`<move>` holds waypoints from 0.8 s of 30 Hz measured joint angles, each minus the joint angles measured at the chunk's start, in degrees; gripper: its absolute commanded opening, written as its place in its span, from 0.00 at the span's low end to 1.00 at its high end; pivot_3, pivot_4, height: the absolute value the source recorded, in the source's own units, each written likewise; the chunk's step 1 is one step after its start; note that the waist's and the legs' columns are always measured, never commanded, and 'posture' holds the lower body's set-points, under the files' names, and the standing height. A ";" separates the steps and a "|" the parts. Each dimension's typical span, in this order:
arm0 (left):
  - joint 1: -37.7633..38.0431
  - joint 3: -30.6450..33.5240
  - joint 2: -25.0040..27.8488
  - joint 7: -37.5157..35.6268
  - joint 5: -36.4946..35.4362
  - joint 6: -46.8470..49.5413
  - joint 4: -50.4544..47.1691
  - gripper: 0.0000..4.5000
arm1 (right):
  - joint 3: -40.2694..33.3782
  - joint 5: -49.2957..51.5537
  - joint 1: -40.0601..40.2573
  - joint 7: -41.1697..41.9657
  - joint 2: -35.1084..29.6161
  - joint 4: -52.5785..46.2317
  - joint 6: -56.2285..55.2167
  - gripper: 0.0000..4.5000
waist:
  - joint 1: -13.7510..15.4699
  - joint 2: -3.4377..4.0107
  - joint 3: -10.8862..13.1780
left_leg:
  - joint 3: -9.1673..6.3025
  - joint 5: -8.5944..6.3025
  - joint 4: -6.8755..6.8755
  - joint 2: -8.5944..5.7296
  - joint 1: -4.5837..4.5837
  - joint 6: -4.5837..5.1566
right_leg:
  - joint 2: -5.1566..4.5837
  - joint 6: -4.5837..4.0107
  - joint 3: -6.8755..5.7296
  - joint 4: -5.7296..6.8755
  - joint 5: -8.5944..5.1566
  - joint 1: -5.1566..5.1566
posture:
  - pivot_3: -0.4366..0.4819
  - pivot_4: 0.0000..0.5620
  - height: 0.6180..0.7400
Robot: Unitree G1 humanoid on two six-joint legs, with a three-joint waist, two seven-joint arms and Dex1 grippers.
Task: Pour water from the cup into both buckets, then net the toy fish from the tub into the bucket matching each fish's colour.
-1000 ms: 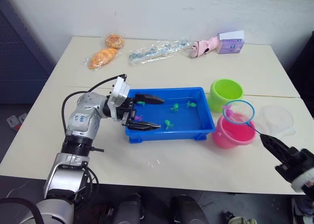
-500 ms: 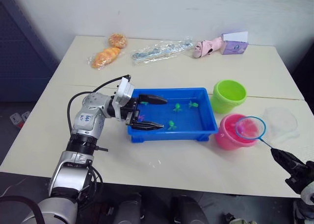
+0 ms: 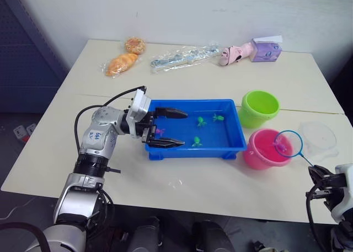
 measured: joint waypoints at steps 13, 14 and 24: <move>0.80 0.01 -0.01 1.37 -0.01 0.13 -1.51 0.99 | 9.43 -44.53 -0.47 7.09 1.11 8.26 -21.21 0.00 | 0.33 0.01 -0.01 | 0.01 0.05 0.06 -0.02 0.03 -0.10 | 0.05 0.00 -0.01 0.08 0.00 0.01 | 0.48 0.27 1.00; 0.97 0.02 -0.01 1.47 -0.01 0.12 -1.55 0.99 | 9.24 -47.27 -0.44 6.96 1.50 9.28 -22.84 0.00 | 0.33 0.01 -0.01 | 0.02 0.05 0.06 -0.02 0.04 -0.11 | 0.05 0.00 0.00 0.08 0.00 0.01 | 0.48 0.27 1.00; 1.66 0.10 0.28 1.94 -0.01 0.04 -1.64 0.99 | 6.32 -55.60 -1.89 6.21 8.39 12.16 -33.96 0.00 | 0.39 0.01 -0.01 | 0.00 0.12 0.06 -0.01 0.11 -0.22 | 0.08 -0.06 0.01 0.25 -0.03 0.01 | 0.48 0.27 1.00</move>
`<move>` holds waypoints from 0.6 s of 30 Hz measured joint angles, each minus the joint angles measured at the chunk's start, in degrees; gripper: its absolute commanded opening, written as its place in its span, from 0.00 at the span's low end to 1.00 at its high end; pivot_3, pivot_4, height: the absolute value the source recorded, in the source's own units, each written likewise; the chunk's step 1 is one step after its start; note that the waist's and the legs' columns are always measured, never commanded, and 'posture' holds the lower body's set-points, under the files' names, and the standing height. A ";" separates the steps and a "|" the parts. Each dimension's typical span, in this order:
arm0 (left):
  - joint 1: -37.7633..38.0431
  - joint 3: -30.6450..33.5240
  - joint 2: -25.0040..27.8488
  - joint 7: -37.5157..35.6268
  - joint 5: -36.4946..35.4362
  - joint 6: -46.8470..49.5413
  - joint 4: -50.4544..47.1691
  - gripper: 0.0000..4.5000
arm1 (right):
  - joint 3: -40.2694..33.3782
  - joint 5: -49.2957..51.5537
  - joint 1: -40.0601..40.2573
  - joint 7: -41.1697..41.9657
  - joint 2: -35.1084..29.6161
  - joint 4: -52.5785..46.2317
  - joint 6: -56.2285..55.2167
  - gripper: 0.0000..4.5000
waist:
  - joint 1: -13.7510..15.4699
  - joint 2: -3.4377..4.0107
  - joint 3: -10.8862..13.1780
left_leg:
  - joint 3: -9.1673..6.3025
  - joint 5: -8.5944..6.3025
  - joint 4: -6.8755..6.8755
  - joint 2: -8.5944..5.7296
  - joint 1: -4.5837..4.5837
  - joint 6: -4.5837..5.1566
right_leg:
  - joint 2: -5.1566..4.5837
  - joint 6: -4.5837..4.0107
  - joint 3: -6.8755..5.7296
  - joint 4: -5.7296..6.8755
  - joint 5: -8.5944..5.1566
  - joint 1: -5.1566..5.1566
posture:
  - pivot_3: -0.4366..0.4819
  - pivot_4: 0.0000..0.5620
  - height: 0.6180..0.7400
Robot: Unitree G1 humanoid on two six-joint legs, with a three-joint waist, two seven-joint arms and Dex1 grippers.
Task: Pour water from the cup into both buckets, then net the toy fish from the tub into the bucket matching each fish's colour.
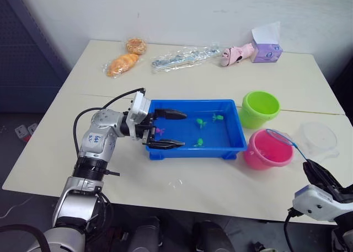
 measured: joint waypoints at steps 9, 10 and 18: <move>1.73 3.25 2.78 2.68 -0.01 -0.50 0.65 0.99 | -1.59 64.47 -10.63 6.03 1.05 -13.91 29.50 0.00 | -1.40 0.05 -0.03 | -0.09 0.00 0.10 0.08 0.12 0.05 | -0.03 -0.04 0.02 0.19 0.02 0.10 | 0.48 0.27 1.00; 2.28 3.77 3.36 3.12 -0.01 -0.58 0.70 0.99 | -1.81 72.29 -12.60 4.14 -1.83 -13.96 32.83 0.00 | -1.49 0.05 -0.03 | -0.09 -0.01 0.12 0.09 0.14 0.06 | -0.05 -0.05 0.02 0.19 0.02 0.11 | 0.48 0.27 1.00; 8.53 9.04 6.18 9.32 0.03 -1.35 0.36 0.99 | 8.43 112.17 -36.41 -8.46 -15.92 -1.56 49.15 0.00 | -1.39 -0.03 -0.05 | -0.28 -0.04 0.31 0.08 -0.01 0.14 | -0.11 -0.11 -0.17 0.17 0.03 0.12 | 0.48 0.27 1.00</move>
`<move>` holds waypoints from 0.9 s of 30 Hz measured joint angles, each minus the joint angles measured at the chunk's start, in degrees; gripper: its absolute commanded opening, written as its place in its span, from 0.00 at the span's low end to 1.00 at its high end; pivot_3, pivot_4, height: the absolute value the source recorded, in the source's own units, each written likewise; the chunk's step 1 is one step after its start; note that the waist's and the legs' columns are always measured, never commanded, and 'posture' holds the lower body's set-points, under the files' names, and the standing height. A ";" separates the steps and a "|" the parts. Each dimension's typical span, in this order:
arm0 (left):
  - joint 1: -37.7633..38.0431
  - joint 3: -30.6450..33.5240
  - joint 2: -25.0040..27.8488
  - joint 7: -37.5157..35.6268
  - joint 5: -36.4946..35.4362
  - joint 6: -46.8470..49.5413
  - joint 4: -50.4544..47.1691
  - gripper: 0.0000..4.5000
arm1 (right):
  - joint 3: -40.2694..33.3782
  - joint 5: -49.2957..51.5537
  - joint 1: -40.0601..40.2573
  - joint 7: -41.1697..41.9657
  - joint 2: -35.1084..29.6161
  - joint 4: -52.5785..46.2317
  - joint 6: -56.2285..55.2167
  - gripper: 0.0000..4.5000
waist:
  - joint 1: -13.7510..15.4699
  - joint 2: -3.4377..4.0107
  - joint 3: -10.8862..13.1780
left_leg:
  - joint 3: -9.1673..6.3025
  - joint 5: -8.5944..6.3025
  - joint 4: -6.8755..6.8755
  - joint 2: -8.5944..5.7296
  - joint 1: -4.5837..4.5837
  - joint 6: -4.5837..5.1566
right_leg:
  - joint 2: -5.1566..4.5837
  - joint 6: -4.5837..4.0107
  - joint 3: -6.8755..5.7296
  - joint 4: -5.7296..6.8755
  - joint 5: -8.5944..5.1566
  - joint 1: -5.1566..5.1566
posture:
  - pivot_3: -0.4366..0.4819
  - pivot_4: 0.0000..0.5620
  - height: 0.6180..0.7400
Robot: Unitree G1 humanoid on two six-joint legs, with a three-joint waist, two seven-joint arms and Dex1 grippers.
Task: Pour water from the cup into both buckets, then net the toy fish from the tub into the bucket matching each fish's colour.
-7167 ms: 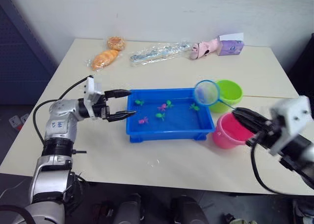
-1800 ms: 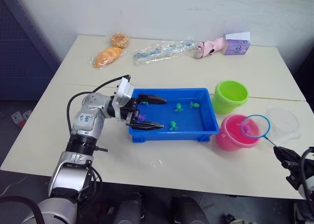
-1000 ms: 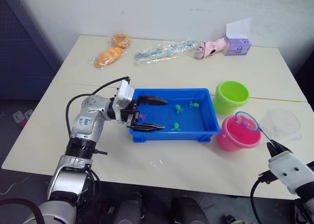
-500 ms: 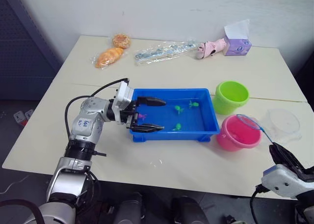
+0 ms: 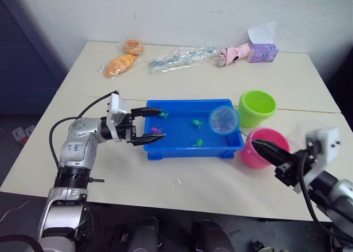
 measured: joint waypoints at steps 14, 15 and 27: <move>11.35 7.97 3.75 11.06 -0.30 -1.00 -6.49 0.99 | 20.29 5.47 -30.68 -9.24 9.90 23.26 14.52 0.00 | 0.11 -0.01 0.00 | -0.02 -0.10 0.08 -0.02 -0.14 0.17 | -0.11 0.00 -0.10 0.02 0.00 -0.07 | 0.48 0.27 1.00; 11.99 7.88 4.33 10.94 -0.30 -0.93 -6.99 0.99 | 21.27 3.75 -32.04 -9.27 10.35 24.07 15.24 0.00 | 0.06 -0.01 0.00 | 0.00 -0.10 0.08 -0.02 -0.14 0.17 | -0.12 -0.01 -0.08 0.02 0.00 -0.08 | 0.48 0.27 1.00; 13.13 6.68 6.62 9.16 -0.29 -0.35 -9.20 0.99 | 26.14 -14.62 -40.75 -8.81 17.40 30.48 22.15 0.00 | -0.12 0.00 0.00 | 0.05 -0.11 -0.08 -0.03 -0.17 0.17 | -0.13 -0.03 -0.06 0.04 0.02 -0.20 | 0.48 0.27 1.00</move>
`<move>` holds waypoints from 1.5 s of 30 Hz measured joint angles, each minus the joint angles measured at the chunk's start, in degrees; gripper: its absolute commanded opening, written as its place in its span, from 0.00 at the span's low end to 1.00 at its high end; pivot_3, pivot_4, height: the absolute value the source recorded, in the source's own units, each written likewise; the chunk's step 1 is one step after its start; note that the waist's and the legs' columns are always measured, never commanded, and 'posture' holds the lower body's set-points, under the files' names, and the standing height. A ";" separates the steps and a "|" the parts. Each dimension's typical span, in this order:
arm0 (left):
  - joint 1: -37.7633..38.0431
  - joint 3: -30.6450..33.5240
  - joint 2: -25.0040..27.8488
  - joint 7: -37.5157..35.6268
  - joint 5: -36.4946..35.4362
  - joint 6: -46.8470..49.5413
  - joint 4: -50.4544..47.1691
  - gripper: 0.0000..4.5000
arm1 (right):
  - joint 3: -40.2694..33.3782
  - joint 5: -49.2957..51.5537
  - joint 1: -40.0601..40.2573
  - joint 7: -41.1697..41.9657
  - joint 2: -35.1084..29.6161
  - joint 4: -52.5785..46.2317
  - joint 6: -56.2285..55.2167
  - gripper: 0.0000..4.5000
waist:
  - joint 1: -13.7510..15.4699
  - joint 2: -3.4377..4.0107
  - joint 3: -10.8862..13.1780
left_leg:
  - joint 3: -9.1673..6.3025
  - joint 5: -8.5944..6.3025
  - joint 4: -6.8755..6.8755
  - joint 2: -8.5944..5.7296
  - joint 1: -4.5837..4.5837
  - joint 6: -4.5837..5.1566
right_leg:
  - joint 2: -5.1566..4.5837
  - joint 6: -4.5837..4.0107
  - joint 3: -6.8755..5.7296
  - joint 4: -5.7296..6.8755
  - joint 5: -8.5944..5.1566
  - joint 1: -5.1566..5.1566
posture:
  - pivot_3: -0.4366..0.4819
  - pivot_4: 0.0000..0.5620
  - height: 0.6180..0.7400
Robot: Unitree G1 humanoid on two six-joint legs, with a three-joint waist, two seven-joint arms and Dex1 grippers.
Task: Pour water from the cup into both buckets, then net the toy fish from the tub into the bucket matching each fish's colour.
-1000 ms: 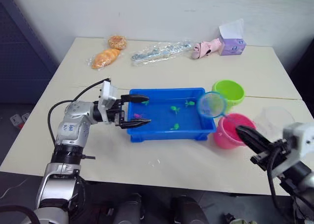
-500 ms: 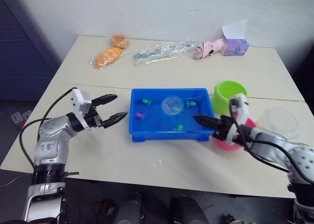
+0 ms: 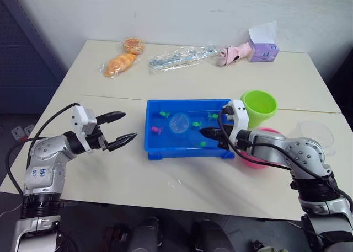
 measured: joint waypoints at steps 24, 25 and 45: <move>0.09 -1.35 0.69 -1.91 1.11 -1.20 0.41 0.99 | 0.66 -22.72 -6.08 9.01 19.47 5.70 7.07 0.00 | -1.32 0.00 0.00 | 0.20 0.05 -0.29 -0.01 -0.11 -0.09 | -0.02 -0.04 0.12 0.44 0.02 -0.46 | 0.48 0.27 1.00; 0.12 -1.35 0.69 -1.90 1.11 -1.20 0.41 0.99 | -0.07 -22.76 -6.09 9.15 20.16 5.70 7.53 0.00 | -1.32 0.00 0.00 | 0.24 0.06 -0.29 -0.02 -0.18 -0.09 | -0.04 -0.04 0.14 0.50 0.02 -0.56 | 0.48 0.27 1.00; -0.12 -1.54 0.73 -2.10 1.23 -1.25 1.56 0.99 | -24.69 -8.21 -2.84 6.27 23.44 -2.90 24.38 0.00 | -1.30 0.00 0.00 | 0.33 0.08 -0.35 -0.02 -0.35 -0.13 | -0.04 -0.06 0.20 0.56 0.03 -0.82 | 0.48 0.27 1.00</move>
